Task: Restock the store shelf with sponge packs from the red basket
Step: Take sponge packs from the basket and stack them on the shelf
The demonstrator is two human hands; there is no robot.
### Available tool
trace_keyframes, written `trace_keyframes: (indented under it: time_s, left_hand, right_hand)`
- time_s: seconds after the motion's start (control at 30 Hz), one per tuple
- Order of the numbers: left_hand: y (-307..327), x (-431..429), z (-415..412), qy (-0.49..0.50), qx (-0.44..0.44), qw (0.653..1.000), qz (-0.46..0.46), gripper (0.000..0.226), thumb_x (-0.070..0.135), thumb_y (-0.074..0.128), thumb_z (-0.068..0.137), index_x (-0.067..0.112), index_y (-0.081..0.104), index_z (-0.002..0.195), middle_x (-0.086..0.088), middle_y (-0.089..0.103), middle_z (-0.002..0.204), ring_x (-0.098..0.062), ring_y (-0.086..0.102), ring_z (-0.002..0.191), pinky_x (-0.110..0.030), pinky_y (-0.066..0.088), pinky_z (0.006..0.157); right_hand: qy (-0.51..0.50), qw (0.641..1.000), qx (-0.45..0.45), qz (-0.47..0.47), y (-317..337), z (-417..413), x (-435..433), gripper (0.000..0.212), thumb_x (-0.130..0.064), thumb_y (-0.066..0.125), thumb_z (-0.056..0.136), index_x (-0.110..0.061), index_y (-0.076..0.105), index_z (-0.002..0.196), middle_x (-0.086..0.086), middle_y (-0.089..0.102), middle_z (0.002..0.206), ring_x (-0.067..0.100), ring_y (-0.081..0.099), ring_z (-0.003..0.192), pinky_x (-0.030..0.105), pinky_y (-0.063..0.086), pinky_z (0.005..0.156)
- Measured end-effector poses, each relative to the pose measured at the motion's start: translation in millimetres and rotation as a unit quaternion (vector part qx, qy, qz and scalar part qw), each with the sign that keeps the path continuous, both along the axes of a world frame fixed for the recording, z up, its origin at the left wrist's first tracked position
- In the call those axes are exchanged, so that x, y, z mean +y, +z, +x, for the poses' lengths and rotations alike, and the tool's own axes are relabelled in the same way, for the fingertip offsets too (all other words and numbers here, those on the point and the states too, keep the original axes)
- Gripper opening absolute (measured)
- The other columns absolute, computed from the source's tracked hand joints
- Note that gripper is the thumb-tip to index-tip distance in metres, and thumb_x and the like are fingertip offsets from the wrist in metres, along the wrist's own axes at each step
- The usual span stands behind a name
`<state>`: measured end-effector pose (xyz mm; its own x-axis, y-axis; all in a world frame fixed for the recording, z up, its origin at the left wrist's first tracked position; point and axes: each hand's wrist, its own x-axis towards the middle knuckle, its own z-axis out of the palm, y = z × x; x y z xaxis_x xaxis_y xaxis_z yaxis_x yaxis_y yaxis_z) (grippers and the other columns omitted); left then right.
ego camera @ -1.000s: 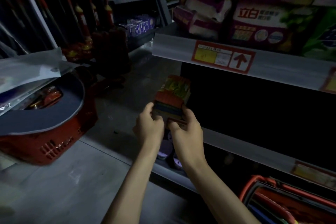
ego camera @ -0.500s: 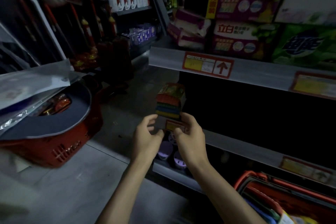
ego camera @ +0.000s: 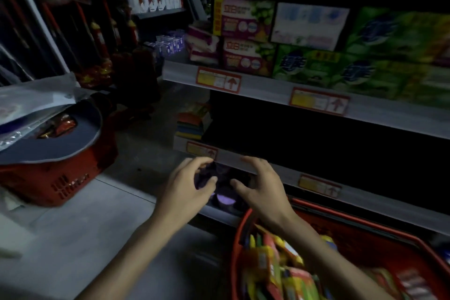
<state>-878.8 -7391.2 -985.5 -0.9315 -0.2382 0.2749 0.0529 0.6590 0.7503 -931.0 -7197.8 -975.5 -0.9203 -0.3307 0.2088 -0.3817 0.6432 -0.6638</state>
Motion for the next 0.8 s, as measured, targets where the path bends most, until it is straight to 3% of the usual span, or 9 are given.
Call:
trace_keyframes:
  time_s: [0.13, 0.27, 0.37, 0.53, 0.6, 0.7, 0.8]
  left_hand:
    - [8, 48, 24, -0.051, -0.001, 0.997, -0.053, 0.041, 0.04, 0.07, 0.088, 0.034, 0.064, 0.127, 0.017, 0.061, 0.119, -0.006, 0.064, 0.103, -0.035, 0.056, 0.087]
    - [5, 92, 47, -0.116, -0.063, 0.982, -0.138, 0.046, 0.05, 0.067, 0.092, 0.037, 0.057, 0.135, 0.019, 0.055, 0.129, -0.007, 0.058, 0.116, -0.035, 0.053, 0.089]
    - [-3, 119, 58, -0.147, -0.122, 0.96, -0.205, 0.06, 0.064, 0.061, 0.089, 0.04, 0.049, 0.143, 0.018, 0.05, 0.134, -0.012, 0.056, 0.123, -0.034, 0.051, 0.091]
    - [-5, 147, 62, -0.189, -0.271, 0.857, -0.395, 0.094, 0.076, 0.058, 0.084, 0.036, 0.021, 0.16, 0.0, 0.031, 0.156, -0.028, 0.041, 0.141, -0.042, 0.043, 0.106]
    - [-5, 156, 59, -0.173, -0.324, 0.843, -0.394, 0.097, 0.075, 0.058, 0.084, 0.032, 0.018, 0.16, -0.006, 0.03, 0.158, -0.032, 0.04, 0.142, -0.045, 0.045, 0.104]
    - [-12, 168, 59, -0.114, -0.361, 0.848, -0.371, 0.096, 0.078, 0.051, 0.087, 0.024, 0.02, 0.16, -0.011, 0.034, 0.158, -0.034, 0.045, 0.14, -0.046, 0.048, 0.101]
    - [-24, 177, 59, -0.075, -0.419, 0.843, -0.329, 0.105, 0.087, 0.043, 0.084, 0.018, 0.022, 0.161, -0.014, 0.028, 0.162, -0.036, 0.044, 0.142, -0.045, 0.046, 0.103]
  right_hand:
    - [0.007, 0.997, 0.017, 0.07, 14, 18, 82, 0.055, -0.034, 0.077, 0.086, -0.02, 0.061, 0.137, -0.001, 0.059, 0.137, 0.016, 0.054, 0.129, 0.015, 0.034, 0.098]
    - [0.011, 0.988, 0.009, 0.156, 19, 43, 170, 0.06, -0.045, 0.07, 0.088, -0.019, 0.058, 0.141, 0.003, 0.057, 0.14, 0.022, 0.054, 0.131, 0.028, 0.042, 0.102]
    - [0.001, 0.976, -0.03, 0.217, 10, 61, 228, 0.063, -0.044, 0.076, 0.087, -0.02, 0.057, 0.141, 0.005, 0.056, 0.137, 0.026, 0.056, 0.128, 0.031, 0.045, 0.101]
    - [-0.006, 0.95, -0.171, 0.262, -16, 91, 276, 0.08, -0.059, 0.073, 0.084, -0.023, 0.046, 0.149, 0.008, 0.052, 0.138, 0.028, 0.054, 0.129, 0.033, 0.044, 0.105]
    - [0.003, 0.939, -0.204, 0.277, -29, 98, 284, 0.085, -0.063, 0.071, 0.085, -0.023, 0.039, 0.153, 0.008, 0.048, 0.141, 0.03, 0.052, 0.13, 0.036, 0.044, 0.106]
    - [0.004, 0.923, -0.237, 0.302, -45, 99, 284, 0.089, -0.065, 0.069, 0.084, -0.025, 0.033, 0.155, 0.012, 0.047, 0.14, 0.035, 0.049, 0.13, 0.042, 0.044, 0.107]
    - [0.014, 0.916, -0.249, 0.315, -61, 94, 277, 0.097, -0.071, 0.07, 0.079, -0.022, 0.034, 0.154, 0.013, 0.048, 0.139, 0.033, 0.047, 0.132, 0.039, 0.042, 0.108]
